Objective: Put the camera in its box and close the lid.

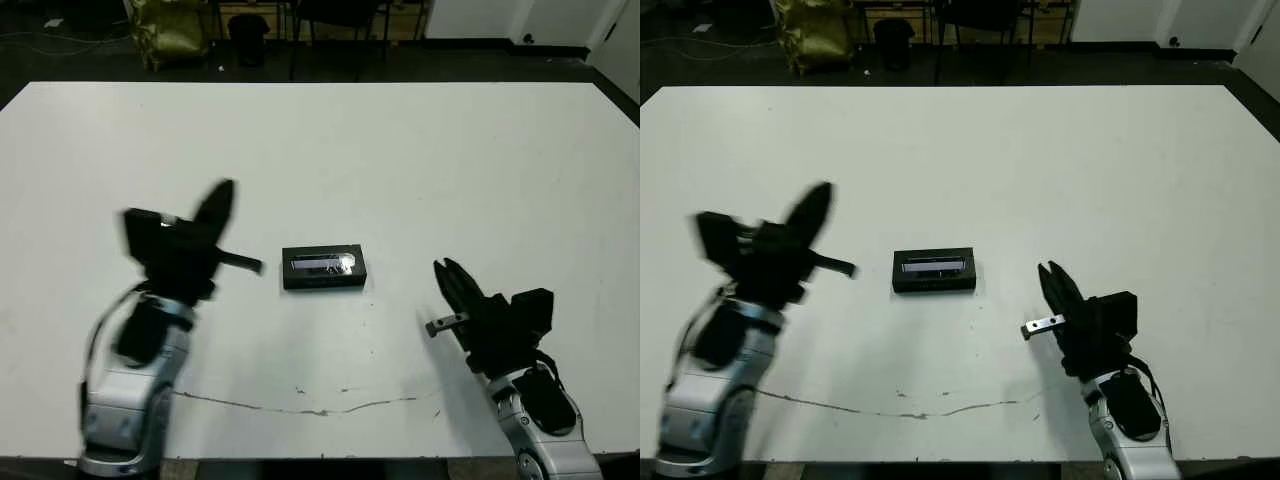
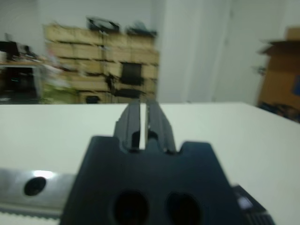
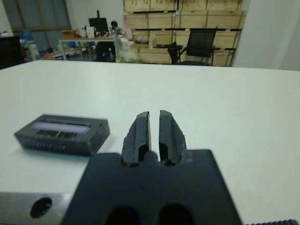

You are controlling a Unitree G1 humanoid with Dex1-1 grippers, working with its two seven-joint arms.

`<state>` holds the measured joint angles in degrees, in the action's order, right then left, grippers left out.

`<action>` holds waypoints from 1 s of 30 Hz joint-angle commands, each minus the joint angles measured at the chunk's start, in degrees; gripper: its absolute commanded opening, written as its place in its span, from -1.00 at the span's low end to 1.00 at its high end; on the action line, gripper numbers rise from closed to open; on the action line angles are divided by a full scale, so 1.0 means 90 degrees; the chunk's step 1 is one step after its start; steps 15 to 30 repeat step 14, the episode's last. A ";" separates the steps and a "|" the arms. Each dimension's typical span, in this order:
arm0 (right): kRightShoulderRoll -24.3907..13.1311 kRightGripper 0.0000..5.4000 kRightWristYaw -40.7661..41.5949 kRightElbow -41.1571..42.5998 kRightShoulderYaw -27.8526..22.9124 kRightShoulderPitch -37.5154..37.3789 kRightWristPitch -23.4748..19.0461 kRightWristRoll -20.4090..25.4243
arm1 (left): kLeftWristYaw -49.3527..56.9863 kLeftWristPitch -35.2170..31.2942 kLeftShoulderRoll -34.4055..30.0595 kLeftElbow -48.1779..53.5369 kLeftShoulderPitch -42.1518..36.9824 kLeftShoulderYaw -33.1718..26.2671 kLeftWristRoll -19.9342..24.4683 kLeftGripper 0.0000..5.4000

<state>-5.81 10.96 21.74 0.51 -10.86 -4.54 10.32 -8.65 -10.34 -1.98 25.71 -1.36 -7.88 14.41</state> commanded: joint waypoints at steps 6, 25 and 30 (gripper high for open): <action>0.0214 -1.00 -0.0814 0.0176 -0.0215 0.0646 -0.1029 -0.0129 | 0.0188 0.0714 0.0353 -0.1159 0.0306 -0.0299 0.0265 -0.99; 0.0328 -1.00 -0.1102 0.0072 -0.0335 0.1152 -0.1552 -0.0121 | 0.0549 0.0776 0.0576 -0.1613 0.0253 -0.0067 0.0027 -0.99; 0.0328 -1.00 -0.1102 0.0072 -0.0335 0.1152 -0.1552 -0.0121 | 0.0549 0.0776 0.0576 -0.1613 0.0253 -0.0067 0.0027 -0.99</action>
